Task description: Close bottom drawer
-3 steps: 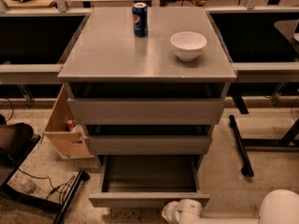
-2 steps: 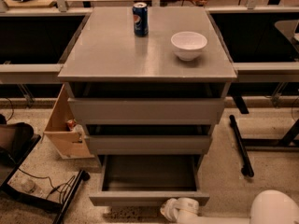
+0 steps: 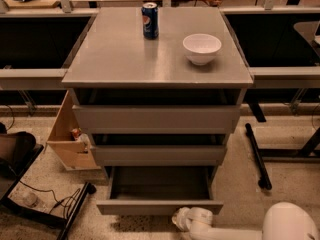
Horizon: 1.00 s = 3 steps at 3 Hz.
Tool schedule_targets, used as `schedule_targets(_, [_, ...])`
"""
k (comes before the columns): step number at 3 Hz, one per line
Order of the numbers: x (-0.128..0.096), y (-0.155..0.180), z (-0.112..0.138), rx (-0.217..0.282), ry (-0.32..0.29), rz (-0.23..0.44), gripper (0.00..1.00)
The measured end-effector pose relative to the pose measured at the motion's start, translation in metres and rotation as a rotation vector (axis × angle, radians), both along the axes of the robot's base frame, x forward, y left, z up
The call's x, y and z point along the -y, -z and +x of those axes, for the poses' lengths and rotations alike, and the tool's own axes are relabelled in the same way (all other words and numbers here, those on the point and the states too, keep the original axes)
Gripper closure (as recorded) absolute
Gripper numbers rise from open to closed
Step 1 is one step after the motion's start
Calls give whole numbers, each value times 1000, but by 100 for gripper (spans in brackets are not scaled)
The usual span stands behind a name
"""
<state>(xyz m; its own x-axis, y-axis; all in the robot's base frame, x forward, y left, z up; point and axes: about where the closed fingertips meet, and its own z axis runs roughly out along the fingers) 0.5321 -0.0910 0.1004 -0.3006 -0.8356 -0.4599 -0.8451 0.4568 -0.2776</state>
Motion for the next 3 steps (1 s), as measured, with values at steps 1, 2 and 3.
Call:
schedule_targets(1, [0,0,-1,0,0,0,100])
schedule_targets(2, [9,3,32,53,3,1,100])
schedule_targets(3, [10,3,32,57,4,1,100])
